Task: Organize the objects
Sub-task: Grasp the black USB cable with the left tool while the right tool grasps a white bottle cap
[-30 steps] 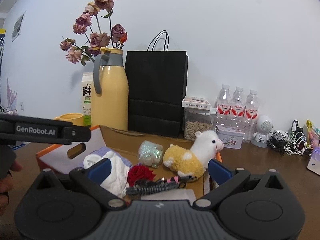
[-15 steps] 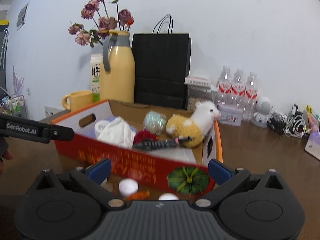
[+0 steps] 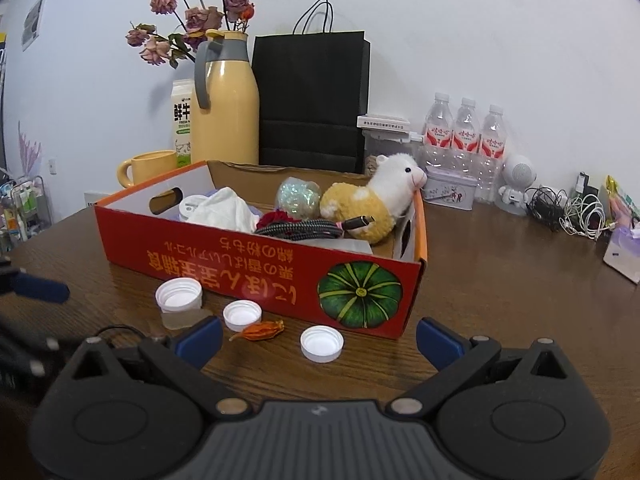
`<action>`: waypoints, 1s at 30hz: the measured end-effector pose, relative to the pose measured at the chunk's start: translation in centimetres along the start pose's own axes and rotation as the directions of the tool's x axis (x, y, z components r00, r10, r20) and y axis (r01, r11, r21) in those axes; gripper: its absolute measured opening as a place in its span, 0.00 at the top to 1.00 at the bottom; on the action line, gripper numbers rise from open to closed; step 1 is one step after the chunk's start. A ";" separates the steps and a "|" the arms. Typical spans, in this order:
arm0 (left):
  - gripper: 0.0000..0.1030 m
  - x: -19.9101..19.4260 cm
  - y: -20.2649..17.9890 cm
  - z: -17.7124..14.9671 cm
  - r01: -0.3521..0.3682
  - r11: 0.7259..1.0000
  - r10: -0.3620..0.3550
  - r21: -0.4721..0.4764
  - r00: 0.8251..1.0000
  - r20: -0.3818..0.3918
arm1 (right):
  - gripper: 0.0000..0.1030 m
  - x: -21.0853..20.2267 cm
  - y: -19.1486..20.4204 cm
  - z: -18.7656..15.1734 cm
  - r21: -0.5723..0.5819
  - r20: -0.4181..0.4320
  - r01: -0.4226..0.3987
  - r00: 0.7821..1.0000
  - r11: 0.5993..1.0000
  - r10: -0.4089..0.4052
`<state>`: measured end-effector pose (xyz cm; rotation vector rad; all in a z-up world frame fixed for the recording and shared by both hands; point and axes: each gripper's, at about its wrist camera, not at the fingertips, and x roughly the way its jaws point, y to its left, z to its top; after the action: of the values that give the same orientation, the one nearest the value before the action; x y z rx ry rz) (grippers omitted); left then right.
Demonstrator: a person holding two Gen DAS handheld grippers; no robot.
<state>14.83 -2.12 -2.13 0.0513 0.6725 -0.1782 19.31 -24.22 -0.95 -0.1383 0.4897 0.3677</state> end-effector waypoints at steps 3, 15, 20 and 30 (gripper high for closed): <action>0.25 0.3 -0.9 -0.3 0.015 0.999 -0.015 0.029 1.000 -0.005 | 0.00 0.1 0.0 -0.1 0.003 -0.002 -0.003 1.000 1.000 0.003; 0.84 1.0 -3.2 -0.5 0.055 0.989 -0.054 0.140 0.998 -0.009 | 0.00 0.5 -0.2 -0.4 0.014 -0.015 -0.019 1.000 1.000 0.019; 0.84 0.9 -3.0 -0.3 0.056 0.992 -0.057 0.115 0.998 0.005 | 0.00 0.8 -0.2 -0.5 0.010 -0.027 -0.025 0.999 1.000 0.026; 0.84 0.1 -0.1 1.7 -0.011 1.000 0.010 0.004 0.996 0.090 | 0.11 2.6 -1.2 -0.1 -0.010 -0.107 0.033 0.994 0.999 -0.034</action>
<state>15.94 -2.43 -0.93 0.0511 0.5822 -0.1710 21.85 -24.53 -2.30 -0.1746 0.5916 0.3310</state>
